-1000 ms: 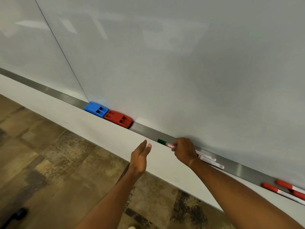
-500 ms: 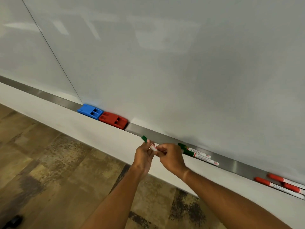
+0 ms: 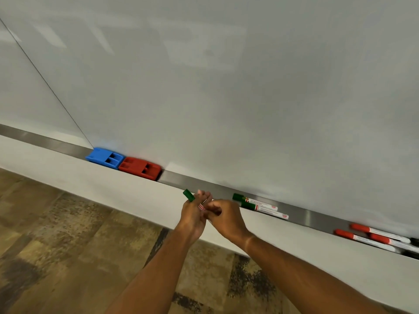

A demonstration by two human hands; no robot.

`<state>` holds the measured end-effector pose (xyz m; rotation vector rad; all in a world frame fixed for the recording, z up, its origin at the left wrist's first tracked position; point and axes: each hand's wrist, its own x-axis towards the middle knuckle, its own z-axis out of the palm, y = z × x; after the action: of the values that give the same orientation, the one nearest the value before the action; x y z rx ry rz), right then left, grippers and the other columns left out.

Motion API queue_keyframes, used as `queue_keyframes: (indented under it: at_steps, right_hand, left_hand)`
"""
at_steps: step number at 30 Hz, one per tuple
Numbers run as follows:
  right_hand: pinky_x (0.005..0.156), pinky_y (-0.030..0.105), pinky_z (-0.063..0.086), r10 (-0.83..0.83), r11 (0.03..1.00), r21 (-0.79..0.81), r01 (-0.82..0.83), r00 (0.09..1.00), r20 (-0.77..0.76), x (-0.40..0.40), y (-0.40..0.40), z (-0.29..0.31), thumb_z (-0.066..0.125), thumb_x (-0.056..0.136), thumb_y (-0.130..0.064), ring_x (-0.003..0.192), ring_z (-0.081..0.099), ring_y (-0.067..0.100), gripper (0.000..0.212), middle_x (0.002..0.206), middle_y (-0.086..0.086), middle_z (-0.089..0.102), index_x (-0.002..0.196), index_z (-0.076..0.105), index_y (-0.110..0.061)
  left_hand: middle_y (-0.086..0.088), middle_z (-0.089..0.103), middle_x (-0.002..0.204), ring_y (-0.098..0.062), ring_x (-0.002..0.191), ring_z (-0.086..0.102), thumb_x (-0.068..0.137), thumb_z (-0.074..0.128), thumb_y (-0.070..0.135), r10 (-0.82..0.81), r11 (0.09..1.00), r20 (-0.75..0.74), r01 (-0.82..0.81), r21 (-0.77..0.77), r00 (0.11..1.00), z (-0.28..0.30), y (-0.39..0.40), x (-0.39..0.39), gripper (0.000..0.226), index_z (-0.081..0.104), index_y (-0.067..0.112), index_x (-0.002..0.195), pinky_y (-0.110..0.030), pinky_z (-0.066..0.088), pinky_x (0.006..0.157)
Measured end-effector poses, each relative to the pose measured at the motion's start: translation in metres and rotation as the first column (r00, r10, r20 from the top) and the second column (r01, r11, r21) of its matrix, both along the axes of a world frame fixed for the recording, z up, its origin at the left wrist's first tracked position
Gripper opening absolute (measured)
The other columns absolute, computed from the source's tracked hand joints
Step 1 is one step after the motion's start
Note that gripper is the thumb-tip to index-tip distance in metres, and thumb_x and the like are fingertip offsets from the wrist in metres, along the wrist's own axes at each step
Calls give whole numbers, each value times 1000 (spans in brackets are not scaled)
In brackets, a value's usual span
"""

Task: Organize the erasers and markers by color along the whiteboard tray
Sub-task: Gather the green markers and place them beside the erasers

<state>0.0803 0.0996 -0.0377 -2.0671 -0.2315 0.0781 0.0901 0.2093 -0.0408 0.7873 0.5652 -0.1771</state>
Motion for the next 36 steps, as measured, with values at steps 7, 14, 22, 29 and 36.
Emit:
queue_keyframes:
  at_steps: [7, 14, 22, 29, 36]
  right_hand:
    - [63, 27, 40, -133, 861, -481, 167, 986, 104, 37, -66, 11, 60, 86, -12, 78, 62, 26, 16, 79, 10, 68, 71, 65, -9]
    - [77, 36, 51, -77, 695, -715, 79, 996, 35, 46, -68, 8, 56, 91, -18, 92, 62, 29, 13, 98, 11, 67, 92, 65, -9]
    - [80, 35, 50, -6, 635, -772, 18, 1000, 18, 48, -57, 4, 57, 86, -6, 96, 61, 28, 13, 103, 10, 64, 98, 61, -10]
    - [70, 36, 49, 102, 717, -692, 80, 971, 218, 54, -49, 15, 52, 86, -2, 87, 61, 29, 13, 95, 10, 63, 92, 62, -9]
    - [64, 26, 52, 20, 923, -380, 56, 981, 192, 56, -17, 47, 66, 81, -17, 67, 65, 16, 7, 74, 2, 71, 78, 70, -12]
  left_hand:
    - [-19, 63, 118, -28, 111, 61, 99, 46, 18, 3, 999, -19, -4, -47, 1000, -5, 3, -7, 26, 58, -2, 111, -36, 48, 92]
    - [-18, 63, 121, -27, 111, 61, 101, 41, 19, -15, 997, -27, 13, -79, 1000, -7, 8, -12, 30, 58, -2, 116, -36, 48, 92]
    - [-19, 63, 125, -27, 113, 61, 101, 42, 22, -54, 994, -31, 51, -97, 998, -7, 6, -15, 36, 55, -3, 123, -35, 50, 90]
    - [-17, 65, 123, -27, 112, 63, 99, 45, 23, -77, 994, -25, 74, -86, 997, -11, 5, -14, 36, 56, -2, 122, -34, 52, 88]
    - [-16, 70, 115, -24, 106, 68, 97, 48, 23, -130, 988, -4, 129, -87, 992, -10, -1, -11, 33, 59, 0, 118, -33, 55, 81]
